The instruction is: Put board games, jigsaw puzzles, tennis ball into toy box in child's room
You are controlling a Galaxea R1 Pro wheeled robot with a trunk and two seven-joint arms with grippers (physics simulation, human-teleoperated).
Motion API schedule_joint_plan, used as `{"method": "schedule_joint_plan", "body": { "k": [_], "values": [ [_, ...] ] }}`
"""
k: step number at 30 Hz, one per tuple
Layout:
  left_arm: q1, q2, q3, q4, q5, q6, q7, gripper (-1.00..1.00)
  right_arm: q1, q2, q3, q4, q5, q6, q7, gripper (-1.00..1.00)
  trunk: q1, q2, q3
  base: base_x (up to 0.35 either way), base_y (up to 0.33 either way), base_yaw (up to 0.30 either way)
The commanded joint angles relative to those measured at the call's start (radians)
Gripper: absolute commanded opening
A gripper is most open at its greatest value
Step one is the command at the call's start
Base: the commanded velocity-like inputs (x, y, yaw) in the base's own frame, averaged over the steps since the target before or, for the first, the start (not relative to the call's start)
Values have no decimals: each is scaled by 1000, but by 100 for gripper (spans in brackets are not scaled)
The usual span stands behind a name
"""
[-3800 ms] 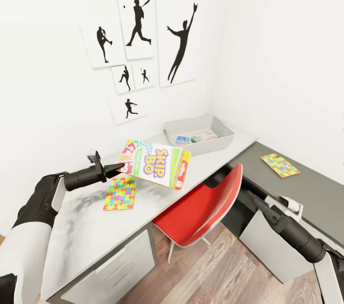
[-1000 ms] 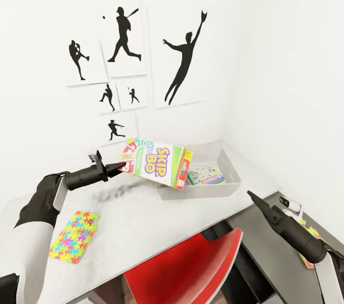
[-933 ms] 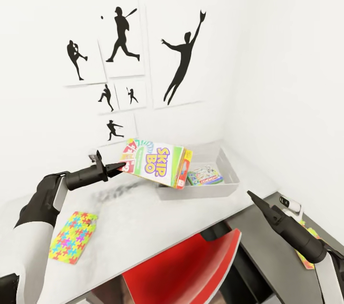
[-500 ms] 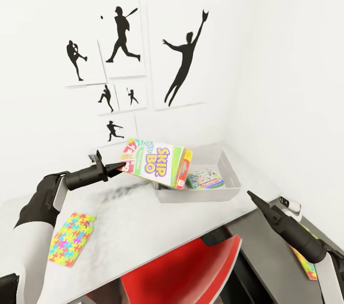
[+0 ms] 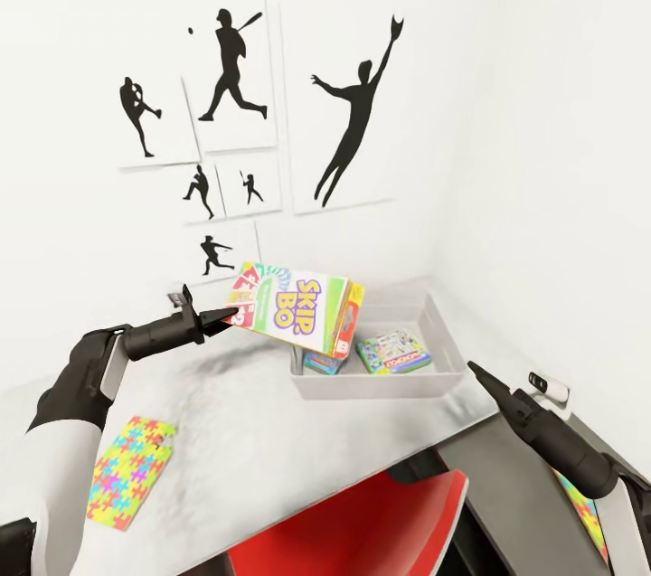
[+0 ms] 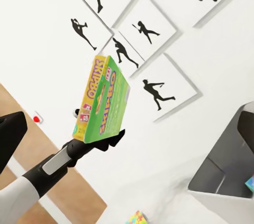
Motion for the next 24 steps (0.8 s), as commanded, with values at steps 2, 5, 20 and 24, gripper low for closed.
{"method": "schedule_joint_plan", "body": {
  "k": [2,5,20,24],
  "values": [
    [-1,0,0,0,1,5,-5,-100,-1,0,0,1,-3,9,2,100,1,-2,-2,112,28,1],
    [-1,0,0,0,1,5,-6,-100,-1,0,0,0,-2,9,1,100,1,-2,-2,51,12,0],
    [-1,0,0,-2,2,5,-6,-100,-1,0,0,1,1,9,-1,100,1,-2,-2,59,1,0],
    [-1,0,0,-3,2,5,-6,-100,-1,0,0,1,1,9,-1,100,1,-2,-2,48,0,0]
  ]
}}
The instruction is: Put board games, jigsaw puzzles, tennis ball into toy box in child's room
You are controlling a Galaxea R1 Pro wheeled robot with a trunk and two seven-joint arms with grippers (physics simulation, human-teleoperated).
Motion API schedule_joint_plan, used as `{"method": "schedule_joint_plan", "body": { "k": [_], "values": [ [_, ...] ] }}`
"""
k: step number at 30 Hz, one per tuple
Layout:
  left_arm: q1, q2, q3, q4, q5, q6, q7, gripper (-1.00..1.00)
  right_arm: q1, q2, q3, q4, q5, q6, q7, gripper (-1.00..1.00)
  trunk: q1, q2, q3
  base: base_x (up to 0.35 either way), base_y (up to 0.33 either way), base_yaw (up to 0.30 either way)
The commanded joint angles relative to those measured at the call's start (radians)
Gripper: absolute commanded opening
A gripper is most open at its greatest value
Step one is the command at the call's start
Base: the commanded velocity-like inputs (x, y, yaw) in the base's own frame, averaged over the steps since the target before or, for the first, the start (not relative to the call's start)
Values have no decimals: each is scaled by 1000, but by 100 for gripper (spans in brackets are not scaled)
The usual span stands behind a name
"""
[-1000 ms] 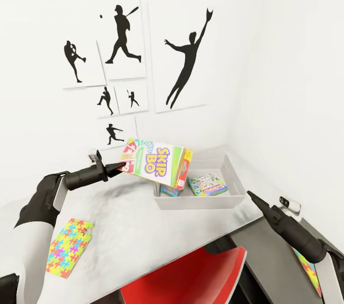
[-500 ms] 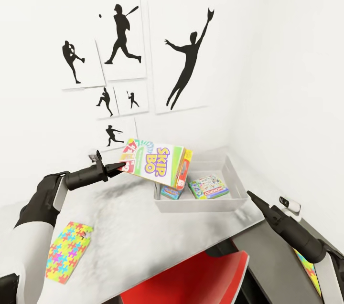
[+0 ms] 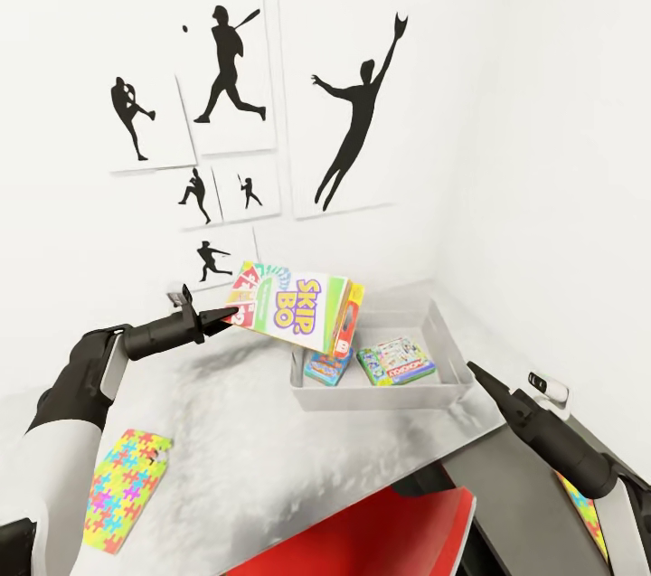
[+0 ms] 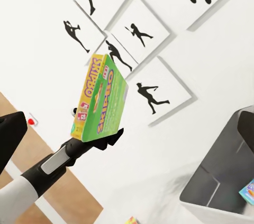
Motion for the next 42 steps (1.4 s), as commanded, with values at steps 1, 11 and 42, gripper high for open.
{"method": "schedule_joint_plan", "body": {
  "k": [1,11,42],
  "values": [
    [-1,0,0,0,1,5,-5,-100,-1,0,0,0,-3,9,2,100,1,-2,-2,19,0,0],
    [-1,0,1,0,2,5,-5,-100,-1,-2,0,0,-8,11,2,100,1,-2,-2,3,0,0],
    [-180,-163,-6,169,1,6,387,-100,-1,-3,-67,0,-10,19,26,100,1,-2,-2,0,0,0]
  ]
}}
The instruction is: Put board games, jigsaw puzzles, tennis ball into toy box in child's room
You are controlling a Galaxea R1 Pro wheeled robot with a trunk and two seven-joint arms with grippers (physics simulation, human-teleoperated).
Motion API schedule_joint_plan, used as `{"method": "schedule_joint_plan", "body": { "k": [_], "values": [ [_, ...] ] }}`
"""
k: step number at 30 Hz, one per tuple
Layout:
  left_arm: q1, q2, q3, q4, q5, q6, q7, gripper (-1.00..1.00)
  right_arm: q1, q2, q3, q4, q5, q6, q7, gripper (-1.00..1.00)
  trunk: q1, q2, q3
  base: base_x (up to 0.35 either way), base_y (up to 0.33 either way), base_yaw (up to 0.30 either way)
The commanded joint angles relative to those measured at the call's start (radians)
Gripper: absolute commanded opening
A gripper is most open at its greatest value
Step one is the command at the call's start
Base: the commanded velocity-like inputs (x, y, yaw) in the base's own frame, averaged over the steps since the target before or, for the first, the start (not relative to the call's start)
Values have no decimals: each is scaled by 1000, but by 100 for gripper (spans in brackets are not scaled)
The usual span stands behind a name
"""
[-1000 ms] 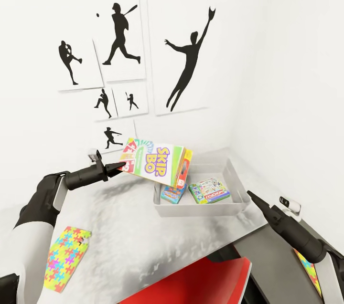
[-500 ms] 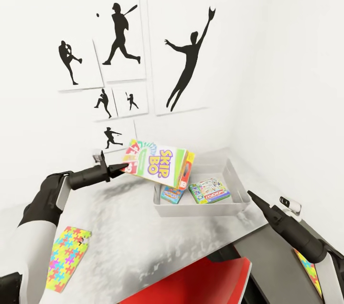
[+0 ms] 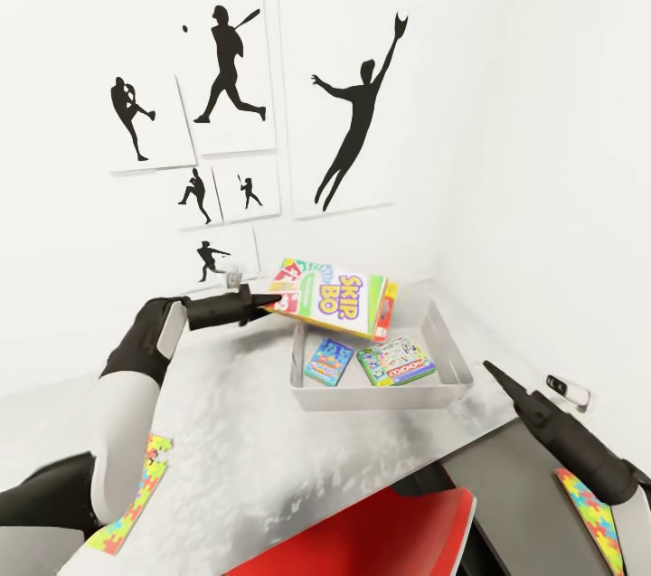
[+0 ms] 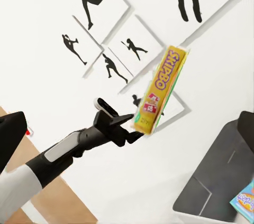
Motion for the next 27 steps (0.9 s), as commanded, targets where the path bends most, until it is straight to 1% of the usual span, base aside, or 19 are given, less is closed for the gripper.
{"method": "schedule_joint_plan", "body": {
  "k": [1,3,4,5,6,7,8,10,12,14,17,18,20,23,27],
  "values": [
    [-10,-10,3,9,3,4,12,-100,-1,0,-6,0,-3,12,6,100,1,-2,-2,0,0,0],
    [-36,-45,3,35,3,3,83,-100,-1,0,-31,1,-1,27,19,100,1,-2,-2,0,0,0],
    [-40,-54,3,40,3,3,101,-100,-1,0,-37,1,1,31,21,100,1,-2,-2,0,0,0],
    [-47,-69,4,52,3,2,136,-100,-1,0,-50,1,3,37,25,100,1,-2,-2,0,0,0],
    [-49,-76,5,59,3,2,154,-100,-1,0,-55,1,4,40,26,100,1,-2,-2,0,0,0],
    [-53,-90,6,71,4,1,189,-100,-1,0,-66,1,5,44,29,100,1,-2,-2,0,0,0],
    [-56,-112,7,84,5,-3,239,-100,-1,0,-80,1,6,48,31,100,1,-2,-2,0,0,0],
    [-58,-141,7,93,9,-8,300,-100,-1,0,-89,1,7,51,32,100,1,-2,-2,0,0,0],
    [-58,-156,8,96,18,-12,338,-100,-1,0,-92,0,7,53,33,100,1,-2,-3,0,0,0],
    [-59,-166,8,97,36,-18,370,-100,-1,-1,-94,0,7,58,34,100,1,-2,-5,0,0,0],
    [-59,-180,8,99,95,-26,418,-100,0,-2,-96,0,8,70,34,100,1,-2,-10,0,0,0],
    [-59,-182,8,99,105,-28,426,-100,0,-2,-96,0,8,71,34,100,1,-2,-11,0,0,0],
    [-59,-185,8,99,136,-43,453,-100,0,-4,-96,0,8,74,35,100,1,-2,-14,0,0,0],
    [-59,-185,7,104,155,-79,484,-100,1,-7,-96,0,9,75,35,100,1,-2,-19,0,0,0],
    [-59,-185,7,126,161,-106,496,-100,1,-8,-97,0,9,75,35,100,1,-2,-26,0,0,0]
  ]
}}
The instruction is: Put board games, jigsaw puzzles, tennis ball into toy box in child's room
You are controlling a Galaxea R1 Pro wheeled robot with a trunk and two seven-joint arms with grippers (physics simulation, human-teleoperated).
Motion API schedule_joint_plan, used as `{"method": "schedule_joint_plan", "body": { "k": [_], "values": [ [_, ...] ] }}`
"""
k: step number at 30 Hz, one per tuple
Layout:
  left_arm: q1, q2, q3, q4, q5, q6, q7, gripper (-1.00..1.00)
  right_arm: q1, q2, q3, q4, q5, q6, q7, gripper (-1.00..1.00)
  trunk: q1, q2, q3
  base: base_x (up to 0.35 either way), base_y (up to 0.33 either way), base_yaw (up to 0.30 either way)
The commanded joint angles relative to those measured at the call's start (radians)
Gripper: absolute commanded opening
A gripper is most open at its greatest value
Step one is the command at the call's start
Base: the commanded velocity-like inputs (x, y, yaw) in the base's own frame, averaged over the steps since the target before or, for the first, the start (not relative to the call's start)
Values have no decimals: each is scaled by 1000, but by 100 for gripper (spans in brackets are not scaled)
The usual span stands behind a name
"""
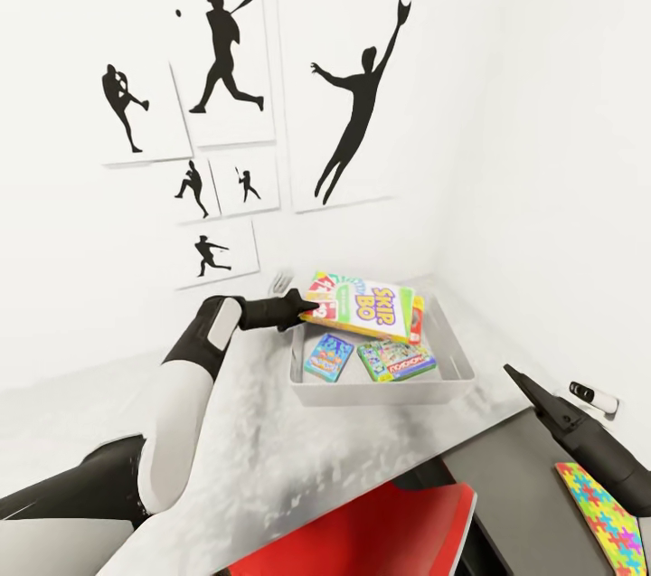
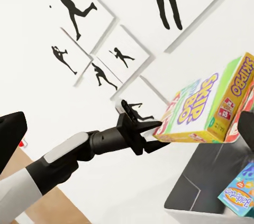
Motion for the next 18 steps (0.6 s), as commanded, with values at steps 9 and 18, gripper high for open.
{"method": "schedule_joint_plan", "body": {
  "k": [9,18],
  "values": [
    [-2,-1,6,44,-2,-67,0,-100,-1,0,0,0,-3,9,2,100,1,-2,-17,0,0,0],
    [-2,-1,4,46,-4,-72,4,-100,-1,0,-1,0,-3,9,2,100,1,-2,-32,0,0,0]
  ]
}}
